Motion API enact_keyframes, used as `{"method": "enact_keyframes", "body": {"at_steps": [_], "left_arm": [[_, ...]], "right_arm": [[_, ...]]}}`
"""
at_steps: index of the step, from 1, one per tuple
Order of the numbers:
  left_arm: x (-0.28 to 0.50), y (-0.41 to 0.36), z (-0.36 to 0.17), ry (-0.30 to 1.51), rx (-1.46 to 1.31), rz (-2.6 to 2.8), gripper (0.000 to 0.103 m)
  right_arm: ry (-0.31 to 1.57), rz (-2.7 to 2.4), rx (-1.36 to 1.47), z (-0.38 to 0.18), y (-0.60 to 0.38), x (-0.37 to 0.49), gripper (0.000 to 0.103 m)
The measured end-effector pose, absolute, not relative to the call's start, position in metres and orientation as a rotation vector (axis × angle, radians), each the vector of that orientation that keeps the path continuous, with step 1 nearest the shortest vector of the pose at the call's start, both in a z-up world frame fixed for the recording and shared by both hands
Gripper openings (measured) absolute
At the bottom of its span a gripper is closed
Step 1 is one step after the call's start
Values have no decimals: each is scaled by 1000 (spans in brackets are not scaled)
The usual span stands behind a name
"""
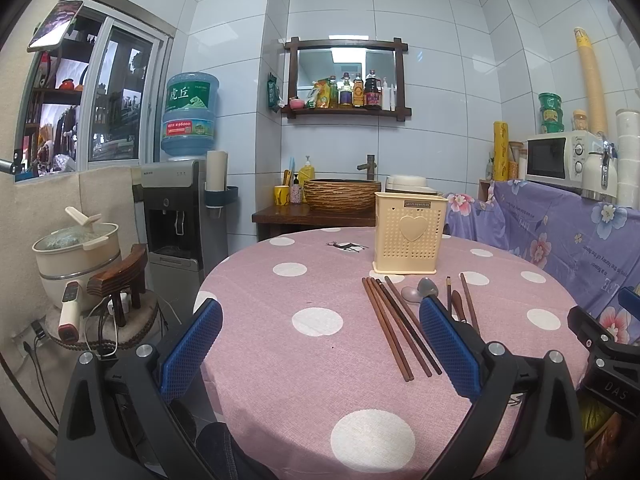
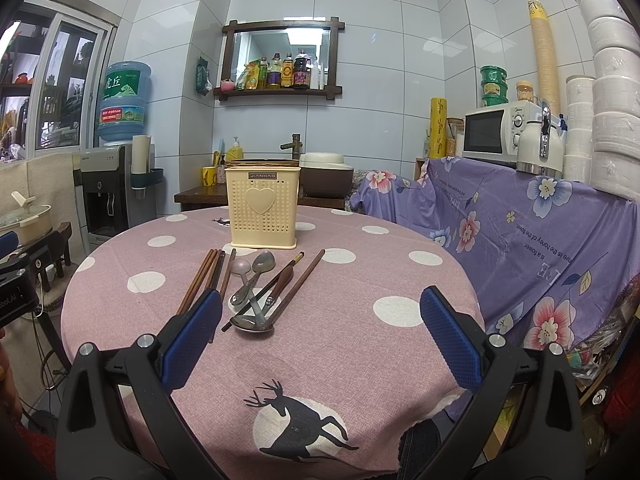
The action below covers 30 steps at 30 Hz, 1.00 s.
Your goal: Organize utensils
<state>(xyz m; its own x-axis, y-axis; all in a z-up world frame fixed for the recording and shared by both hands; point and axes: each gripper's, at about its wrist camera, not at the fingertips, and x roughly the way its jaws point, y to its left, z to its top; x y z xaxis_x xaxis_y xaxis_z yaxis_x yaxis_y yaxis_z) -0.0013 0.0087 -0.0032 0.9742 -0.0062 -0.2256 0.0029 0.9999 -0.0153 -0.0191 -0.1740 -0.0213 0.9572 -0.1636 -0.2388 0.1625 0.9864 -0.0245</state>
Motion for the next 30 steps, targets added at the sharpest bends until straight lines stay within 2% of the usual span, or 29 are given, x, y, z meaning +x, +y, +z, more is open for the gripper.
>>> {"method": "enact_keyframes", "body": {"at_steps": [17, 28, 30], "left_arm": [[4, 20, -8, 273, -13, -17, 98], [80, 28, -32, 536, 2, -111, 98], [101, 28, -31, 585, 9, -164, 85]], "right_arm": [[280, -177, -11, -28, -179, -11, 98], [479, -183, 15, -46, -207, 49, 98], [508, -168, 25, -46, -212, 67, 98]]}}
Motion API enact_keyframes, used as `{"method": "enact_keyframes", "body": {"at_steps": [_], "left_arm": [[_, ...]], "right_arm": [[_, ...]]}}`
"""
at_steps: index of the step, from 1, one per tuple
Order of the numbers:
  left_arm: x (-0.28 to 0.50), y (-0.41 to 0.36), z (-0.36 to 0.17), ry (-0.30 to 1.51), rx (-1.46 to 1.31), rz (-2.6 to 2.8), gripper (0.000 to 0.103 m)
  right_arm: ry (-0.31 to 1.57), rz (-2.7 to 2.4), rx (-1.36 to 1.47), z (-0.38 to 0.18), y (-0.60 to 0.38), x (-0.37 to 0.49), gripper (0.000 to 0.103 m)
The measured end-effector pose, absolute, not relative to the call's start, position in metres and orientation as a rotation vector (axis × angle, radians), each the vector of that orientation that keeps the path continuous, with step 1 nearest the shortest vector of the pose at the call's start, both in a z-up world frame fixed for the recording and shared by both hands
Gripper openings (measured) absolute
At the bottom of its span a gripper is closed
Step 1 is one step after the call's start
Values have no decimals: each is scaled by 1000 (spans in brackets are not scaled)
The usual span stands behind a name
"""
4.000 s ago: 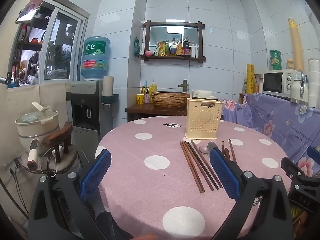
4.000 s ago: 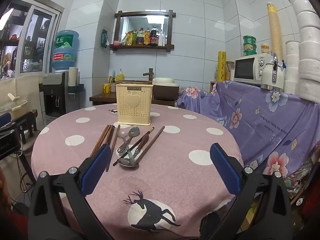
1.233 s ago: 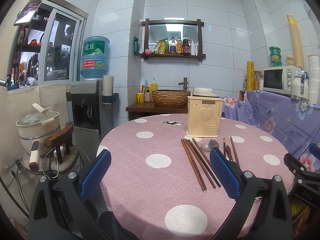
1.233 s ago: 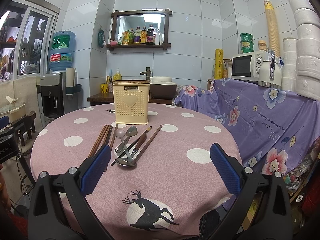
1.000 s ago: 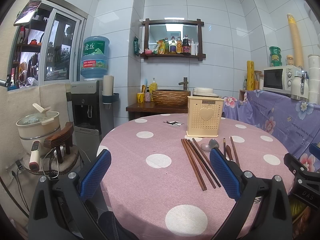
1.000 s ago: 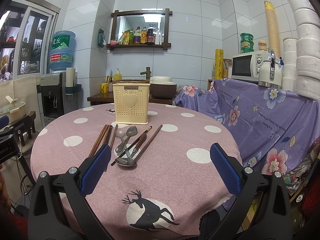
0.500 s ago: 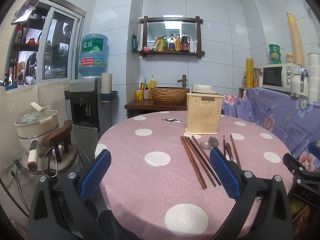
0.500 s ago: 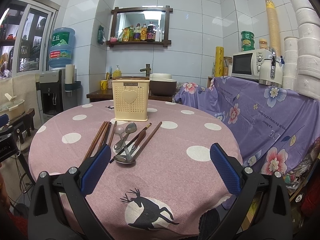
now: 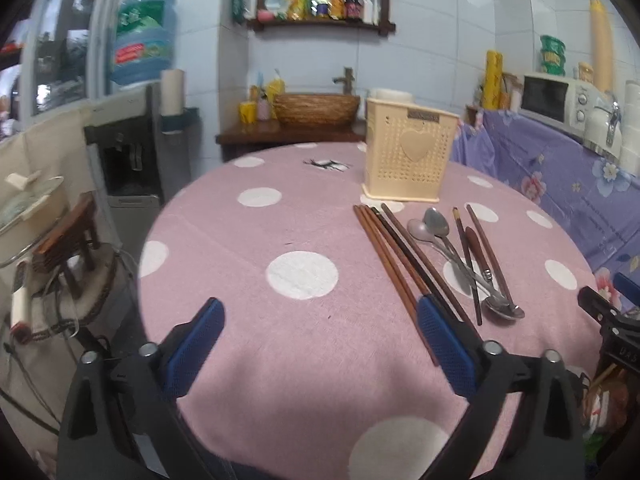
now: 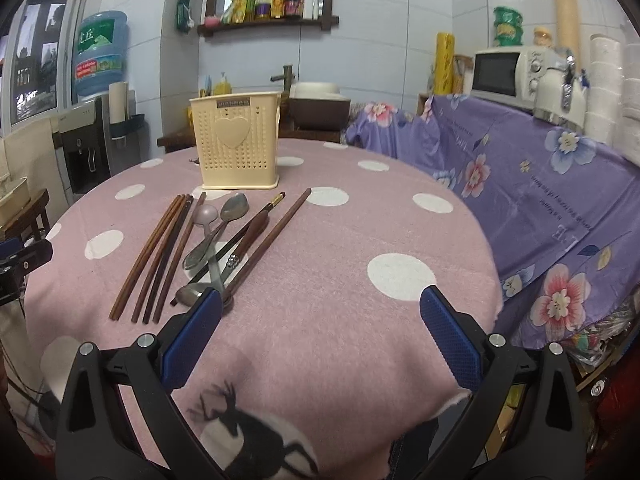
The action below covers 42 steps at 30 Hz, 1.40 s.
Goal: Organize utensils
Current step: 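Reach the left tool to a wooden chopstick and close on it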
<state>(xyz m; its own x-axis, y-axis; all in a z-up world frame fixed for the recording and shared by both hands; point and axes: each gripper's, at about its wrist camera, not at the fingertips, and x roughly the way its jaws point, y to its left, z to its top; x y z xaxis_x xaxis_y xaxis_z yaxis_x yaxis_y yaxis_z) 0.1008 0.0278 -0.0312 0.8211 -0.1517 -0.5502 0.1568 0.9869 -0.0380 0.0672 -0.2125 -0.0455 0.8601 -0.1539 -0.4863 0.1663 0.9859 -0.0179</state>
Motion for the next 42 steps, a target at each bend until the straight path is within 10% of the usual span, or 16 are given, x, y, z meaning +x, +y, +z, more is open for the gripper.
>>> {"method": "enact_keyframes", "body": {"at_steps": [12, 31, 42], "left_arm": [[207, 1, -42, 857, -22, -296, 37], [235, 11, -49, 901, 43, -174, 36], [267, -12, -51, 951, -19, -192, 35]], "right_arm": [[668, -83, 40, -42, -216, 166, 78], [679, -75, 74, -41, -228, 187, 78], [815, -106, 190, -51, -234, 274, 43]]}}
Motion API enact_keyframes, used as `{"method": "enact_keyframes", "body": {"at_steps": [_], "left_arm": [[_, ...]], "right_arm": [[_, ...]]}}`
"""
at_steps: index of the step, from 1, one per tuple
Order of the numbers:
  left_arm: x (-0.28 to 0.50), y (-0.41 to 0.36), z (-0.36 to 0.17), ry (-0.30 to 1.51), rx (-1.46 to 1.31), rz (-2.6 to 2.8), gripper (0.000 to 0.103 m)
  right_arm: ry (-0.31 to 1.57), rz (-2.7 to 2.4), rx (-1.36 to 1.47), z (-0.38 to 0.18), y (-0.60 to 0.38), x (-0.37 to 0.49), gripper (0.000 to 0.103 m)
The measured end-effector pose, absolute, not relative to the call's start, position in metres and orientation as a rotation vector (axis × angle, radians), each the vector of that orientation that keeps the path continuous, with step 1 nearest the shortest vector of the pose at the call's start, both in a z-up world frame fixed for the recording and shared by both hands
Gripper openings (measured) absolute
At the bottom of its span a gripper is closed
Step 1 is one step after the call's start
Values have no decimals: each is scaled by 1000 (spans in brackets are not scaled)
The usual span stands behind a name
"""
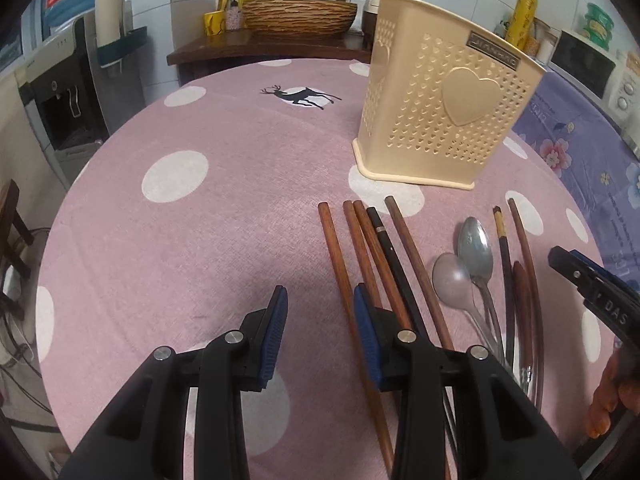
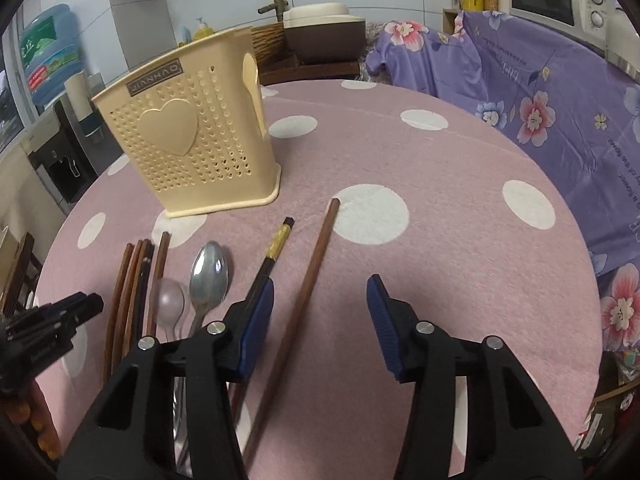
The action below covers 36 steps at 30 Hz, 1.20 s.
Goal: Organize utensils
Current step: 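Reach the left tool to a wooden chopstick and close on it, then lift the chopstick with the left tool and drop it into the cream holder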
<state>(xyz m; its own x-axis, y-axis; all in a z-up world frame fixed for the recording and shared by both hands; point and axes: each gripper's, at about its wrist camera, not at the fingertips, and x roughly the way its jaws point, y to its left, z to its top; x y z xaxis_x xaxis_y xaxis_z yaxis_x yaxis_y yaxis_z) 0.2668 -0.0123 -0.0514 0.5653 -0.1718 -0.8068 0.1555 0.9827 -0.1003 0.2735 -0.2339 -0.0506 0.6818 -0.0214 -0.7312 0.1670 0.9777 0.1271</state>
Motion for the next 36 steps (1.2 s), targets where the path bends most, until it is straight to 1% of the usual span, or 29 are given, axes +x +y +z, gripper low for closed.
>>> {"method": "enact_keyframes", "body": {"at_steps": [4, 5, 6, 13, 15, 18, 20, 29, 34, 36], "left_arm": [[273, -17, -53, 967, -39, -195, 33], [274, -20, -54, 968, -26, -195, 29], [275, -22, -55, 967, -24, -189, 27], [283, -29, -63, 983, -18, -171, 21], [289, -32, -64, 976, 5, -152, 16], [300, -33, -64, 979, 10, -131, 12], [307, -34, -64, 984, 15, -116, 10], [309, -40, -65, 969, 13, -88, 9], [313, -37, -63, 970, -19, -98, 8], [310, -35, -55, 942, -32, -111, 8]], "right_arm": [[893, -127, 209, -60, -232, 299, 35], [898, -144, 206, -61, -232, 302, 32], [903, -155, 209, -63, -232, 306, 31], [933, -178, 212, -73, -234, 316, 22], [930, -191, 205, -73, -232, 320, 17], [931, -214, 205, -74, -234, 327, 10], [931, -218, 216, -73, -238, 334, 10], [923, -225, 203, -73, -238, 347, 9], [904, -150, 312, -71, -252, 343, 8], [874, -134, 318, -63, -255, 339, 8]]}}
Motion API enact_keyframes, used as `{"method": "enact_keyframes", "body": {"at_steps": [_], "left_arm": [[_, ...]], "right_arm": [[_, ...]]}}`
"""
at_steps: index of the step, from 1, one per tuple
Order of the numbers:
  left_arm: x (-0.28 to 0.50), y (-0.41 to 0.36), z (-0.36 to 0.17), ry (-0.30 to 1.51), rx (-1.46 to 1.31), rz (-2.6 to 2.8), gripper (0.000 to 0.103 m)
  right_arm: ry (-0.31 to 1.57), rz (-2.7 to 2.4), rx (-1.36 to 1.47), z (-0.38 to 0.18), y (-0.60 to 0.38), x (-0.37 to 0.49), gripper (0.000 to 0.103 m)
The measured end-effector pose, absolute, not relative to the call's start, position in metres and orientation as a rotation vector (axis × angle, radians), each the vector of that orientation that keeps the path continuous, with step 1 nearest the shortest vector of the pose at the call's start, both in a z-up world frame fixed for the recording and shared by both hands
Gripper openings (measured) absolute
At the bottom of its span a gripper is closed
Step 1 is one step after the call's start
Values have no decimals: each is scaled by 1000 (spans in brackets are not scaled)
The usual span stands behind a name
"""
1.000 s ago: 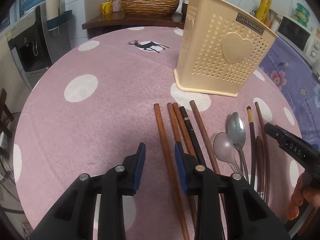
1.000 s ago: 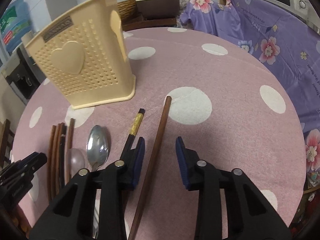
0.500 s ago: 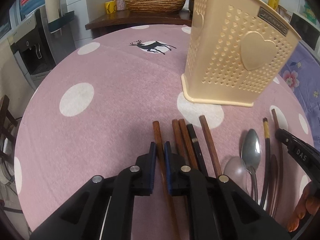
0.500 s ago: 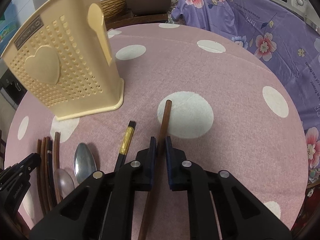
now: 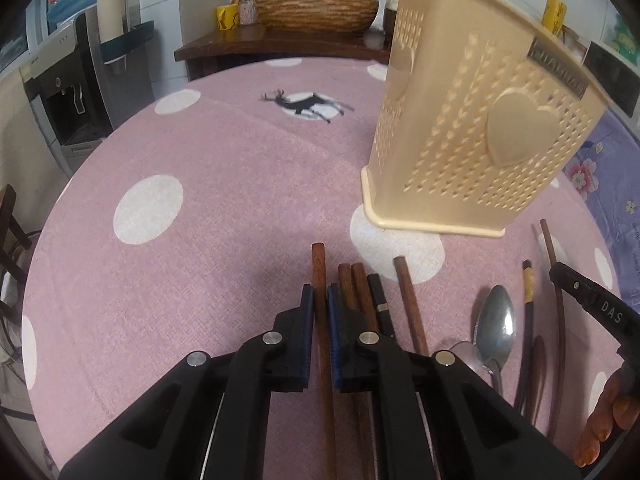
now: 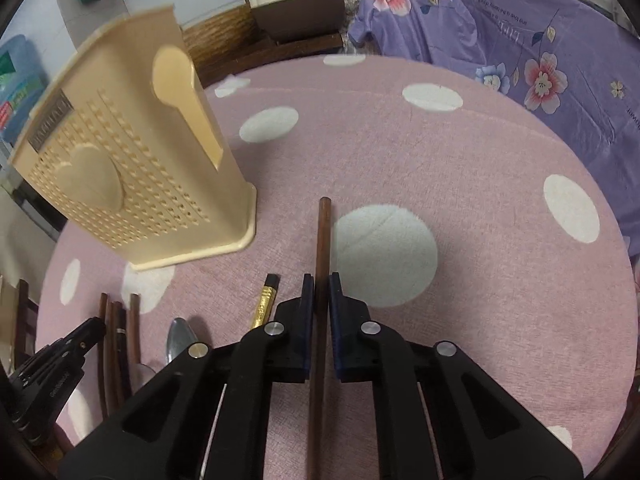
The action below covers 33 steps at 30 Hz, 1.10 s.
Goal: Organize utensils
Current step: 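Lift the chopstick with the left tool and drop it into the cream holder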
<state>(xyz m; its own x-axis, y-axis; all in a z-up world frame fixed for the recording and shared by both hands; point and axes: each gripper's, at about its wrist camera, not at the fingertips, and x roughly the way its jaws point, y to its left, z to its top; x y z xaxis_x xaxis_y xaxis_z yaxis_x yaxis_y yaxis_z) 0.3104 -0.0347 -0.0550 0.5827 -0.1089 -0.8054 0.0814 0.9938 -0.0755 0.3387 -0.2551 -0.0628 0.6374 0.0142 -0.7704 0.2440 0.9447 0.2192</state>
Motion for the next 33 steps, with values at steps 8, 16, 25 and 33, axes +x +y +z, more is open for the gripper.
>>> {"method": "enact_keyframes", "body": {"at_steps": [8, 16, 25, 33], "left_arm": [[273, -11, 34, 703, -97, -197, 8], [238, 3, 92, 534, -79, -230, 8], [230, 8, 105, 480, -68, -215, 8], [255, 1, 205, 342, -109, -241, 8]], "right_arm": [[631, -4, 265, 21, -265, 291, 8], [506, 72, 202, 79, -272, 246, 7], [513, 82, 192, 92, -273, 247, 7], [407, 115, 172, 185, -261, 268, 7]]}}
